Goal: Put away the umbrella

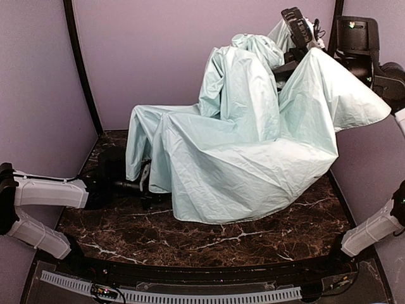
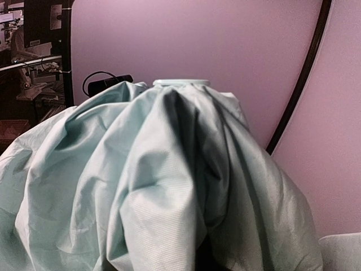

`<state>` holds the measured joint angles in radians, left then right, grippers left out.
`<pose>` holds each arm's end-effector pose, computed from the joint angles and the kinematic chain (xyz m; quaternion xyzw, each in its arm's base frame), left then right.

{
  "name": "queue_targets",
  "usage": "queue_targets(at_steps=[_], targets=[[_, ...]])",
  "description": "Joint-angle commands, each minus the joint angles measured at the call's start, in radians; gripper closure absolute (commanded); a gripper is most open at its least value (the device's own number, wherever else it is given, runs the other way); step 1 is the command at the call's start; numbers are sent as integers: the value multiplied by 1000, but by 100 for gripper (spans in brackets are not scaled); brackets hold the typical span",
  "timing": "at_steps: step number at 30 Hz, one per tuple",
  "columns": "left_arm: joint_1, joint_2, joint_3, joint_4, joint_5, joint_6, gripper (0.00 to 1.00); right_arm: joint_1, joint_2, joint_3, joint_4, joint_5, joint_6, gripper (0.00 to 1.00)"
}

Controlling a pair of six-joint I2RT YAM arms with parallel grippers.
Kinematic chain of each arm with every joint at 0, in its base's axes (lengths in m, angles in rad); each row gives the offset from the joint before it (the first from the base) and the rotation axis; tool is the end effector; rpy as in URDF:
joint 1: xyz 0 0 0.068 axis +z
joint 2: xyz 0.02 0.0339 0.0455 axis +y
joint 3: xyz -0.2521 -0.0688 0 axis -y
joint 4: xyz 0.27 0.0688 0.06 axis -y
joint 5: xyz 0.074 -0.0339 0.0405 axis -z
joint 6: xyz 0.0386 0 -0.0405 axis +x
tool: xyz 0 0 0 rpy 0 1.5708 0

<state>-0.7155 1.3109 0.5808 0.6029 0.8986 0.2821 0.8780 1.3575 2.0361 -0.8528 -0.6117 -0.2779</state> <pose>0.2018 -0.2154 0.2093 0.5755 0.4565 -0.4464 0.5111 0.1382 0.2013 0.5578 -0.5612 0.5060 0.4015 0.5175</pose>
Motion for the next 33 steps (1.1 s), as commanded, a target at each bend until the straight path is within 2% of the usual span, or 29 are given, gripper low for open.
queue_targets(at_steps=[1,6,10,16,20,24,27,30,33], targets=[[19,-53,-15,-110,-139,163,100,-10,-5,-7,55,-45,10,92],[228,53,25,17,-198,174,100,-6,2,-83,3,-235,74,92],[245,164,172,-86,-227,337,100,24,12,-209,-5,-264,113,92],[244,284,272,-40,-231,421,100,98,98,-219,-33,-238,86,96],[238,324,350,-41,-187,445,100,122,190,-199,-169,-120,4,96],[191,382,426,-118,-181,523,100,160,325,-147,-261,85,-47,97],[129,421,433,-156,-243,601,100,207,388,-61,-268,241,-89,97],[112,443,413,-82,-254,539,100,255,417,-13,-264,328,-166,97],[108,458,409,-88,-259,529,100,300,418,12,-250,392,-231,97]])
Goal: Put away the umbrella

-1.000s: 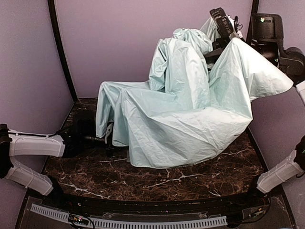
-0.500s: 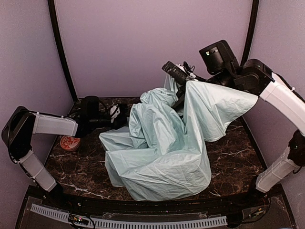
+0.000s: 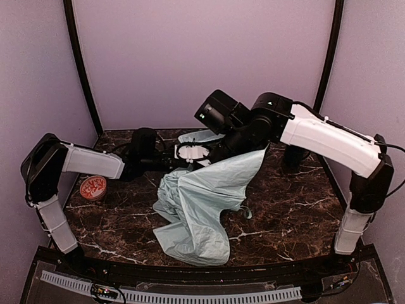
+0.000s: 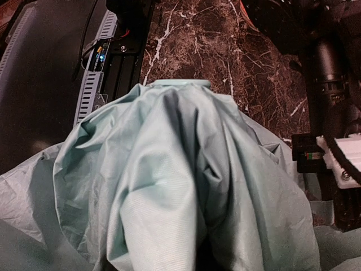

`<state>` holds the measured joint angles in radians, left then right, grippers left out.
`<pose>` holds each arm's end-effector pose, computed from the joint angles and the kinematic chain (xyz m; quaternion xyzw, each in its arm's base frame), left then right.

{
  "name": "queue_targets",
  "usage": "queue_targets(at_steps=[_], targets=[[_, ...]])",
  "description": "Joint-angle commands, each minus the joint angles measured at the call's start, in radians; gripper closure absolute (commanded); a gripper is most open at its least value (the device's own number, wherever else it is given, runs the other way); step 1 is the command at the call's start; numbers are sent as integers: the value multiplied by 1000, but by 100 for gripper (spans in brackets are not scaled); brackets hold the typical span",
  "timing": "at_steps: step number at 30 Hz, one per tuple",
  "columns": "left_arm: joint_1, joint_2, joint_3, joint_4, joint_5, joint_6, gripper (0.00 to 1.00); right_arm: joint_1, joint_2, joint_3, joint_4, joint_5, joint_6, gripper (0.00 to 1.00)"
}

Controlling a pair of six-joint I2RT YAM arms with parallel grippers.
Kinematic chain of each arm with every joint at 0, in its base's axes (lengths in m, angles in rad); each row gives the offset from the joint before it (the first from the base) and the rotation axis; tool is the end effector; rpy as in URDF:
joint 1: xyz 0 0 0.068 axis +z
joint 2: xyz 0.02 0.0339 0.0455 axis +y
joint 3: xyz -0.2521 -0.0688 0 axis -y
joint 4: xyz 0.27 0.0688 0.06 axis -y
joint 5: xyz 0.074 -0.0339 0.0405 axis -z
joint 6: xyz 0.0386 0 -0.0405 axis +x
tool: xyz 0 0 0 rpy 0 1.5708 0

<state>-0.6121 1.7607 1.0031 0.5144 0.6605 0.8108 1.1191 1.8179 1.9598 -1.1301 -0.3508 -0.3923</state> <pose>0.3190 -0.2529 0.1940 0.6378 0.4339 -0.1964 0.6053 0.1632 0.3667 0.3635 -0.6833 0.6521 0.2568 0.2049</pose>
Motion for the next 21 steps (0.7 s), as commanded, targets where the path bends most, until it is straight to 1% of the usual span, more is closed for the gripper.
queue_targets(at_steps=[1,5,8,12,14,17,19,21], targets=[[3,10,-16,-6,-28,2,100,80,-42,100,28,158,-145,97],[3,14,-33,15,-32,-15,100,158,-24,195,-10,244,-206,97],[-44,15,-9,24,-24,-40,100,213,-22,227,-29,334,-221,98],[-99,35,41,46,-36,-59,100,266,-22,233,-83,506,-218,99],[-114,45,50,93,-28,-113,100,275,-23,214,-124,560,-193,97],[-117,57,48,117,-48,-124,100,275,-13,169,-156,575,-166,93],[-117,60,26,102,-118,-83,100,275,19,136,-149,554,-170,90],[-117,61,-16,101,-210,-25,100,274,70,109,-125,520,-178,84]])
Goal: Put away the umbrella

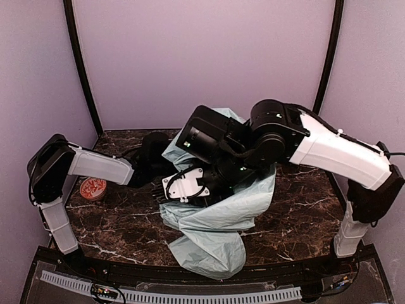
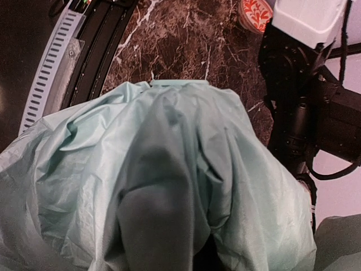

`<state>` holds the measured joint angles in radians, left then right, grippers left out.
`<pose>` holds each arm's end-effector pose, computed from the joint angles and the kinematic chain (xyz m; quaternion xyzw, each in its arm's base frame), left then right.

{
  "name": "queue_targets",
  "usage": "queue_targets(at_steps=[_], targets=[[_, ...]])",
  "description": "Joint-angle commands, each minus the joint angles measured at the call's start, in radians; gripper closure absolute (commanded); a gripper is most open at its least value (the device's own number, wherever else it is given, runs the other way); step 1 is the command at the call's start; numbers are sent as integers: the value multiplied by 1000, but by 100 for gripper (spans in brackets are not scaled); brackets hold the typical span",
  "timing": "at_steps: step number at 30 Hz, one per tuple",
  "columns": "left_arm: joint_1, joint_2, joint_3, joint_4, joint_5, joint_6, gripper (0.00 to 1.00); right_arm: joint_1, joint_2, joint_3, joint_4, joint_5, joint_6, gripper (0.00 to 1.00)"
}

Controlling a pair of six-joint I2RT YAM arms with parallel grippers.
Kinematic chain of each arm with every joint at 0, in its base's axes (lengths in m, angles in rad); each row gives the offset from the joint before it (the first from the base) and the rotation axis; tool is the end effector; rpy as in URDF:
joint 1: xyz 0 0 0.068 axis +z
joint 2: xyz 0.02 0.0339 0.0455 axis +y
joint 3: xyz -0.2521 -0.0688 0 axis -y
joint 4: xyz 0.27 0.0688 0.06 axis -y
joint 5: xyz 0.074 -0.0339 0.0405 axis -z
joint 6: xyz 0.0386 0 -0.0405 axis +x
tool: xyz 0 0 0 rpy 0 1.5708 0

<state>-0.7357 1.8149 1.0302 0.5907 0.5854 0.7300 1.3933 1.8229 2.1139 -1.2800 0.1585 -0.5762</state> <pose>0.2960 -0.2967 0.1893 0.6309 0.4270 -0.2246 0.6076 0.0741 0.3788 0.3989 -0.7831 0.5471 0.0440 0.2925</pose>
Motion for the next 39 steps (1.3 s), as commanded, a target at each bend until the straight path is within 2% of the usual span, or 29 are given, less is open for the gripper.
queue_targets(at_steps=[1,4,8,11,17,22,25,33,39], targets=[[8,9,-71,27,-177,84,100,-1,96,-60,44,10,6,77],[20,17,-114,29,-249,115,100,-24,182,-80,100,5,33,53],[35,30,-150,35,-261,127,100,-98,213,-110,188,-109,90,35],[35,32,-153,28,-273,140,100,-105,154,-187,316,-87,91,26],[40,34,-140,26,-293,184,100,-107,12,-231,407,-172,125,25],[51,17,-117,19,-301,202,100,-153,-141,-368,530,-444,208,25],[51,-15,-112,5,-296,217,100,-210,-203,-505,684,-515,298,24],[53,-63,-119,54,-315,230,100,-514,-197,-727,1036,-585,576,23],[70,-28,-112,158,-371,174,100,-568,-104,-811,1083,-697,651,33]])
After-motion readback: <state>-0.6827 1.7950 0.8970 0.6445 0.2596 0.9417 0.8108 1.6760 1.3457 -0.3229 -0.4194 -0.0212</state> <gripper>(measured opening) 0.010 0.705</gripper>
